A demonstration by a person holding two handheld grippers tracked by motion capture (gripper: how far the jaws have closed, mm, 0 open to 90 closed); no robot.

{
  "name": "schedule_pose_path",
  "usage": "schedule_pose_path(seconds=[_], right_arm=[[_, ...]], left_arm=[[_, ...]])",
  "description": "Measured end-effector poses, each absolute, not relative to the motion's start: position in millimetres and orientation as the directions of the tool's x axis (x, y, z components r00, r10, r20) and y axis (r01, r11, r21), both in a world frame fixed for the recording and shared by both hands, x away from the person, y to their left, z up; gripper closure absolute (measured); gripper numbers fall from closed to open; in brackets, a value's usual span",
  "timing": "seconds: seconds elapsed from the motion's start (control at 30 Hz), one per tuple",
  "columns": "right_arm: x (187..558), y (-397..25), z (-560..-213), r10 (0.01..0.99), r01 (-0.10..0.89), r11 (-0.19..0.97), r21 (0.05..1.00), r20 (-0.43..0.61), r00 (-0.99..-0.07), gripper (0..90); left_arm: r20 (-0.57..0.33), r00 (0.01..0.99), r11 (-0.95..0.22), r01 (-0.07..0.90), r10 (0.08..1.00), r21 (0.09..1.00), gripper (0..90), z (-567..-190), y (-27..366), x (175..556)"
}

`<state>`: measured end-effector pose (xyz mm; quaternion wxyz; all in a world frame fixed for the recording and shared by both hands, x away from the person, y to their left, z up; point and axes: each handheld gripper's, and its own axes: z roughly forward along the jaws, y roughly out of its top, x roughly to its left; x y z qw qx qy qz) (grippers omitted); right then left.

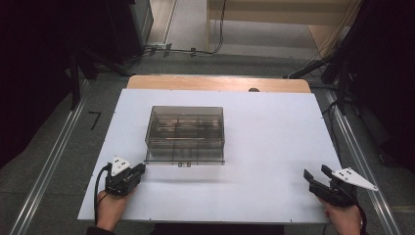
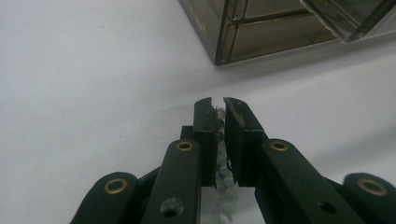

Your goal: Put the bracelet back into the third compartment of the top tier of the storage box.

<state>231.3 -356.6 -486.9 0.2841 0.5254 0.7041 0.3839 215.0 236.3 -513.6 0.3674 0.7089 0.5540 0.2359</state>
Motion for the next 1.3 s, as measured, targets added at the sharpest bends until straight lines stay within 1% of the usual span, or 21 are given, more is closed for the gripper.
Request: schedule_pose_path(seconds=[0.23, 0.4, 0.6, 0.9, 1.3], right_arm=[[231, -357, -487, 0.958, 0.521, 0.153, 0.840, 0.003, -0.287, 30.3], [231, -357, -487, 0.958, 0.522, 0.154, 0.839, 0.003, -0.287, 30.3], [232, -357, -487, 0.958, 0.528, 0.153, 0.835, 0.007, -0.288, 29.0], [233, -356, -488, 0.956, 0.541, 0.155, 0.827, 0.012, -0.293, 26.5], [233, -355, -489, 0.956, 0.545, 0.161, 0.823, 0.007, -0.293, 26.3]], left_arm=[[-0.081, 0.273, -0.106, 0.607, 0.959, 0.788, 84.8, -513, 237, 214], [-0.093, 0.271, -0.084, 0.575, 0.958, 0.814, 84.7, -507, 239, 210], [-0.095, 0.281, -0.083, 0.559, 0.955, 0.825, 84.7, -503, 239, 207], [-0.117, 0.257, -0.030, 0.504, 0.959, 0.863, 84.7, -488, 245, 199], [-0.138, 0.247, 0.012, 0.451, 0.959, 0.893, 84.6, -474, 250, 192]])
